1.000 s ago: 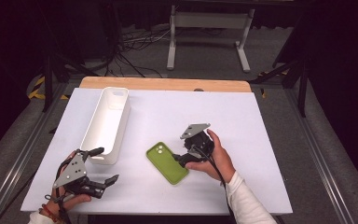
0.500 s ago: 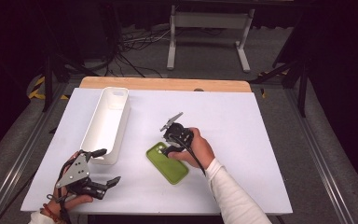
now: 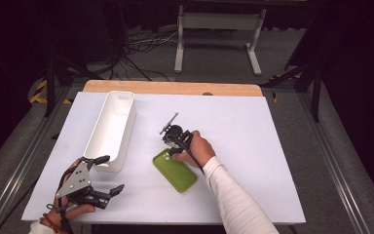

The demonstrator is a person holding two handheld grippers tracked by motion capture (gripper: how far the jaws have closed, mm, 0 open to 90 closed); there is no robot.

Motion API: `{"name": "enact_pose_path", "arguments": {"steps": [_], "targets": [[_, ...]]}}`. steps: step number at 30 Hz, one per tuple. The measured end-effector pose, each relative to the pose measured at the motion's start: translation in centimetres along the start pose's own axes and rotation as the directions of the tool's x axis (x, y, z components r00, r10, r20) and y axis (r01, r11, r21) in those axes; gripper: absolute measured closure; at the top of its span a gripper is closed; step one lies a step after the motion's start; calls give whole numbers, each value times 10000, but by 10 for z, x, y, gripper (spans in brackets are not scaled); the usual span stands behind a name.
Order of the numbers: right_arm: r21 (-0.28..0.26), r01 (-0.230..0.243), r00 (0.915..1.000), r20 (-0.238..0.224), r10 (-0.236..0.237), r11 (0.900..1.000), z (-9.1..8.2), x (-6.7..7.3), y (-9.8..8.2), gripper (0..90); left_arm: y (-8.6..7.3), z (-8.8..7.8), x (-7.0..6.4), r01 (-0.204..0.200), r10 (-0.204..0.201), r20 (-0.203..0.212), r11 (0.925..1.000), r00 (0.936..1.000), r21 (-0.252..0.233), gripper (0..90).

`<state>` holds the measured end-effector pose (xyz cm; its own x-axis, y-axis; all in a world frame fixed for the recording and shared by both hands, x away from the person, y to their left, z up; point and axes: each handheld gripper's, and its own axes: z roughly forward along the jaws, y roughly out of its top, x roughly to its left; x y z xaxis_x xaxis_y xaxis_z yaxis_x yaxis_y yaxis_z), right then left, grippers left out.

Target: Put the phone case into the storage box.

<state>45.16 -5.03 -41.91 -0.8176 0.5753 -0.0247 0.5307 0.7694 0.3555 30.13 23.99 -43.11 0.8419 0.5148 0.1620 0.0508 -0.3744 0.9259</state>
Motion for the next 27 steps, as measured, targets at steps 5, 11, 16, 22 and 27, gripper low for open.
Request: {"name": "enact_pose_path", "arguments": {"steps": [5, 11, 16, 22, 27], "targets": [[30, -35, 9998, 202, 34, 10000, 5, 0, 2, 817, 0, 0, 0, 23, -23, 35, 10000, 10000, 10, 37], [194, -76, 9997, 215, 72, 9998, 7, 0, 4, 813, 0, 0, 0, 68, -69, 85, 10000, 9999, 35, 38], [509, -85, 9995, 306, 69, 9987, 9, 0, 9, 837, 0, 1, 0, 14, -16, 172, 9999, 9999, 109, 38], [469, -227, 9982, 570, 200, 9986, 9, 3, 9, 872, -1, 0, 0, 125, -127, 216, 9999, 9997, 90, 38], [314, -209, 9963, 836, 182, 9993, 10, 6, 9, 881, -1, -1, 1, 114, -115, 170, 9999, 9998, 47, 38]]}}
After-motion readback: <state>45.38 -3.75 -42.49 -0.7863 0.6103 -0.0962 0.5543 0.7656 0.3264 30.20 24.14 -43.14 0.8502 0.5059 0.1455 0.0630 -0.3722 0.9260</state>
